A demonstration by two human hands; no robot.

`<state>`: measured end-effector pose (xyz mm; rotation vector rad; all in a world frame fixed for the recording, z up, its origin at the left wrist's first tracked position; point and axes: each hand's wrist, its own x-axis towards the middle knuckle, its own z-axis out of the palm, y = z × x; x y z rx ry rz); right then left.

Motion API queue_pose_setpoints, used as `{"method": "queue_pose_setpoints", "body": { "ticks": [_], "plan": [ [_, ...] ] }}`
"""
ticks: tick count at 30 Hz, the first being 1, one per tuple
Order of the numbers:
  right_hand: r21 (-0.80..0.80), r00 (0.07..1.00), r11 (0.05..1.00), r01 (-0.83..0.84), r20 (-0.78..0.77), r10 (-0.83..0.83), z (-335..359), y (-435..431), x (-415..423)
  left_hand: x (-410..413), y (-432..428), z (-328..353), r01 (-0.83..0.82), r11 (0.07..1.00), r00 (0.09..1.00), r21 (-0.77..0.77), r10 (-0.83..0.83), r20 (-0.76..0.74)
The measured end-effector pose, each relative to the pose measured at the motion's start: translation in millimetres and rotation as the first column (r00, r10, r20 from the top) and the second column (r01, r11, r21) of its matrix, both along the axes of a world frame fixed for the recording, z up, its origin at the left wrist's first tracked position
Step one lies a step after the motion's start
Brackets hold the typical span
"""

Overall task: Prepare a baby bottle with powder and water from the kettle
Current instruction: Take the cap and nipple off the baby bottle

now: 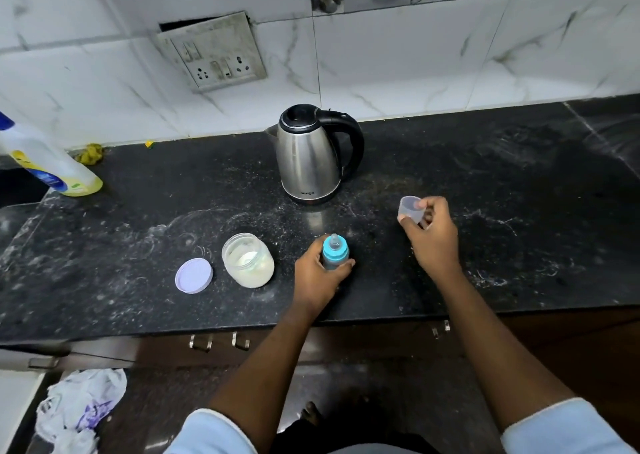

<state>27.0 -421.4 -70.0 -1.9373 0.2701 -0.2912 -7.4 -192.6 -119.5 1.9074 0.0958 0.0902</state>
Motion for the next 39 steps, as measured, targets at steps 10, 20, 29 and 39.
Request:
{"method": "queue_pose_setpoints", "body": {
  "ticks": [10,20,29,39],
  "plan": [
    [-0.421,0.992,0.900,-0.117,-0.083,0.090,-48.5,9.0,-2.8,1.3,-5.2,-1.2,0.009,1.000,0.999,-0.015,-0.009,-0.042],
    [-0.359,0.995,0.931,-0.061,0.047,0.083,-18.4,24.6,-38.1,0.3,-7.9,13.7,0.015,0.972,0.985,-0.234,-0.055,-0.165],
    [0.808,0.838,0.478,-0.344,0.034,0.545,28.9,63.9,-59.2,-5.3,-7.7,105.9,0.217,0.826,0.936,-0.520,-0.327,-0.129],
    [0.955,0.566,-0.275,-0.107,0.286,0.773,47.8,91.3,-64.3,10.7,9.5,139.8,0.422,0.471,0.833,-0.775,-0.538,0.127]
  ]
}}
